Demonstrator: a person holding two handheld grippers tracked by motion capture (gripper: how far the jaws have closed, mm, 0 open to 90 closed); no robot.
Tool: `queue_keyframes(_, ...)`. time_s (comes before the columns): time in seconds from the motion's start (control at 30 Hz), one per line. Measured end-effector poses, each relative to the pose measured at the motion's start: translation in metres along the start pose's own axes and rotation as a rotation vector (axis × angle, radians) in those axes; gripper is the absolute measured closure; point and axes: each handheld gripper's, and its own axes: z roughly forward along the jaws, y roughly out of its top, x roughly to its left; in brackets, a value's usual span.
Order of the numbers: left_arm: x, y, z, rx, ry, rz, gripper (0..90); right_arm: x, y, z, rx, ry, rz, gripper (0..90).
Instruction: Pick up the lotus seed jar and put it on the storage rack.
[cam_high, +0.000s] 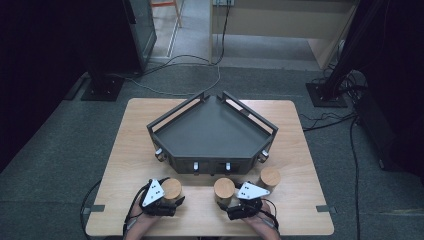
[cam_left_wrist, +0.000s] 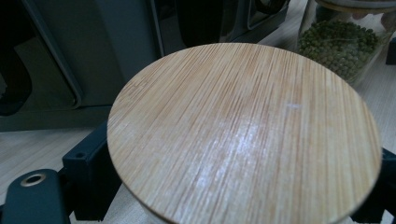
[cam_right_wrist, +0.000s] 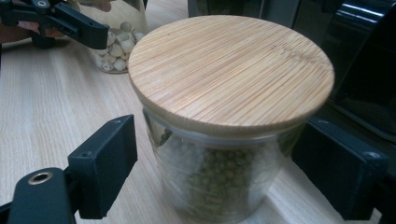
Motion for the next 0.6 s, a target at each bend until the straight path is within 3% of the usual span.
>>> queue_keyframes(0.2, -0.001, 0.0009, 0.0002, 0.007, 0.006, -0.001, 11.2, 0.0068, -0.0045, 0.0035, -0.033, -0.036, -0.019, 14.1)
queue_keyframes(0.6, -0.0022, 0.0027, 0.0006, 0.019, 0.011, 0.006, 11.2, 0.0029, -0.0092, 0.0013, -0.059, -0.037, 0.0, 14.5)
